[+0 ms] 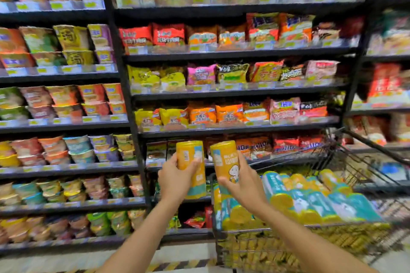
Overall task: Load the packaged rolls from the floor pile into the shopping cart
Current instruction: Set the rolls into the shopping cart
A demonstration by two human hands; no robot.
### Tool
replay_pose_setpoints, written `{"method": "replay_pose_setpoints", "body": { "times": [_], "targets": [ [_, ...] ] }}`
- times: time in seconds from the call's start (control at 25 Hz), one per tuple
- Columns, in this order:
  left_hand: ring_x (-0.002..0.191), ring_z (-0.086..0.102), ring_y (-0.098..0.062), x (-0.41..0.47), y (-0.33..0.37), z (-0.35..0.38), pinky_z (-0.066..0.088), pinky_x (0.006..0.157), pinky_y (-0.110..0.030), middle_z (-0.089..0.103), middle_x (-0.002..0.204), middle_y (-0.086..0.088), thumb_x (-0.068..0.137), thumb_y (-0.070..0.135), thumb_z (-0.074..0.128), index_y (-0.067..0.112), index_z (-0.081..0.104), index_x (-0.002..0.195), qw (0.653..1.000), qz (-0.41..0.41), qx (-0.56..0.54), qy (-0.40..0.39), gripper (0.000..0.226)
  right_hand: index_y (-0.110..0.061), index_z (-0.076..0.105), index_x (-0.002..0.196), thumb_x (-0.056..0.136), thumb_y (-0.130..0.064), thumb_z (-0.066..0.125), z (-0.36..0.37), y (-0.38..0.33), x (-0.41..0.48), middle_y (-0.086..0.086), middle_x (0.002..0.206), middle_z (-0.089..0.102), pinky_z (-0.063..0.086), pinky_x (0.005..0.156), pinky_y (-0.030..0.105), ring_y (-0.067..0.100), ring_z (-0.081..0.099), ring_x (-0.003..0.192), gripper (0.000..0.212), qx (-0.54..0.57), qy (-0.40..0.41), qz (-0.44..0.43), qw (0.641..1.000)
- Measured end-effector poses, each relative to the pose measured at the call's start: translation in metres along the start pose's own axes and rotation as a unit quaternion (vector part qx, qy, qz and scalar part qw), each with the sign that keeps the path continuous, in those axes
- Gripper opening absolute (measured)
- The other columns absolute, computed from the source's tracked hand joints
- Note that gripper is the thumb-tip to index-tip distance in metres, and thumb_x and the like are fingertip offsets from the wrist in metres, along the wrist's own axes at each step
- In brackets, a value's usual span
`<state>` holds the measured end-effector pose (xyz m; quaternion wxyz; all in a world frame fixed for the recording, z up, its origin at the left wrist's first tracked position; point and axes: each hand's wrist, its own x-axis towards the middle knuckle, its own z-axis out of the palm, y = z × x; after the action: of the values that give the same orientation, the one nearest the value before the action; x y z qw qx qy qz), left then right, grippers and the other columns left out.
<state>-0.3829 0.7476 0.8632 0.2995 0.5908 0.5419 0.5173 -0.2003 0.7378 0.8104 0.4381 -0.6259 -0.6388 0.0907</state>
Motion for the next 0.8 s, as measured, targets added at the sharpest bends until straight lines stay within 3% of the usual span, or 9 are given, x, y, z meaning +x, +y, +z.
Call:
{"method": "replay_pose_setpoints", "body": {
  "times": [0.16, 0.32, 0.44, 0.52, 0.64, 0.72, 0.8],
  "targets": [
    [0.077, 0.065, -0.005, 0.023, 0.005, 0.074, 0.052, 0.070, -0.029, 0.070, 0.081, 0.011, 0.079, 0.047, 0.070, 0.029, 0.068, 0.092, 0.999, 0.001, 0.018, -0.026, 0.023, -0.030, 0.015, 0.149, 0.076, -0.061, 0.062, -0.029, 0.056, 0.024, -0.005, 0.125, 0.059, 0.050, 0.090, 0.040, 0.018, 0.057, 0.112, 0.092, -0.004, 0.004, 0.036, 0.999],
    [0.078, 0.067, -0.009, 0.073, -0.002, 0.134, 0.054, 0.072, -0.033, 0.070, 0.080, 0.010, 0.078, 0.050, 0.070, 0.031, 0.066, 0.089, 0.998, -0.008, 0.034, -0.054, 0.023, -0.023, 0.018, 0.149, 0.077, -0.060, 0.064, -0.032, 0.096, 0.077, 0.001, 0.123, 0.061, 0.050, 0.090, 0.041, 0.023, 0.058, 0.111, 0.094, -0.010, 0.018, 0.060, 0.998],
    [0.074, 0.064, -0.006, 0.119, -0.012, 0.170, 0.051, 0.065, -0.027, 0.067, 0.076, 0.012, 0.079, 0.048, 0.070, 0.029, 0.066, 0.088, 0.997, -0.009, 0.034, -0.064, 0.021, -0.019, 0.021, 0.149, 0.079, -0.049, 0.069, -0.028, 0.122, 0.124, 0.002, 0.125, 0.060, 0.047, 0.092, 0.039, 0.026, 0.056, 0.115, 0.090, -0.025, 0.018, 0.090, 0.995],
    [0.070, 0.061, -0.004, 0.153, -0.024, 0.193, 0.045, 0.058, -0.022, 0.065, 0.073, 0.014, 0.080, 0.046, 0.069, 0.027, 0.067, 0.088, 0.995, -0.026, 0.045, -0.082, 0.021, -0.019, 0.026, 0.147, 0.077, -0.048, 0.071, -0.020, 0.145, 0.153, 0.003, 0.117, 0.063, 0.049, 0.086, 0.038, 0.026, 0.060, 0.108, 0.087, -0.032, 0.005, 0.122, 0.992],
    [0.077, 0.065, -0.015, 0.193, -0.050, 0.226, 0.051, 0.068, -0.030, 0.069, 0.076, 0.006, 0.079, 0.050, 0.069, 0.024, 0.067, 0.082, 0.988, -0.075, 0.071, -0.111, 0.026, -0.021, 0.032, 0.142, 0.073, -0.050, 0.072, -0.007, 0.178, 0.182, 0.006, 0.112, 0.064, 0.048, 0.080, 0.036, 0.028, 0.061, 0.101, 0.084, -0.034, -0.033, 0.195, 0.980],
    [0.081, 0.066, -0.022, 0.210, -0.069, 0.245, 0.052, 0.072, -0.035, 0.070, 0.079, -0.001, 0.077, 0.054, 0.069, 0.019, 0.066, 0.078, 0.982, -0.105, 0.092, -0.130, 0.035, -0.020, 0.033, 0.140, 0.067, -0.058, 0.067, -0.002, 0.196, 0.195, 0.010, 0.118, 0.061, 0.045, 0.085, 0.036, 0.031, 0.057, 0.108, 0.089, -0.056, -0.056, 0.234, 0.969],
    [0.087, 0.065, -0.028, 0.222, -0.090, 0.262, 0.050, 0.076, -0.038, 0.071, 0.086, -0.008, 0.077, 0.057, 0.067, 0.015, 0.064, 0.076, 0.970, -0.136, 0.130, -0.152, 0.043, -0.016, 0.037, 0.137, 0.072, -0.052, 0.072, 0.004, 0.214, 0.207, 0.011, 0.123, 0.059, 0.042, 0.087, 0.034, 0.032, 0.054, 0.115, 0.083, -0.085, -0.085, 0.268, 0.956]
  ]
}}
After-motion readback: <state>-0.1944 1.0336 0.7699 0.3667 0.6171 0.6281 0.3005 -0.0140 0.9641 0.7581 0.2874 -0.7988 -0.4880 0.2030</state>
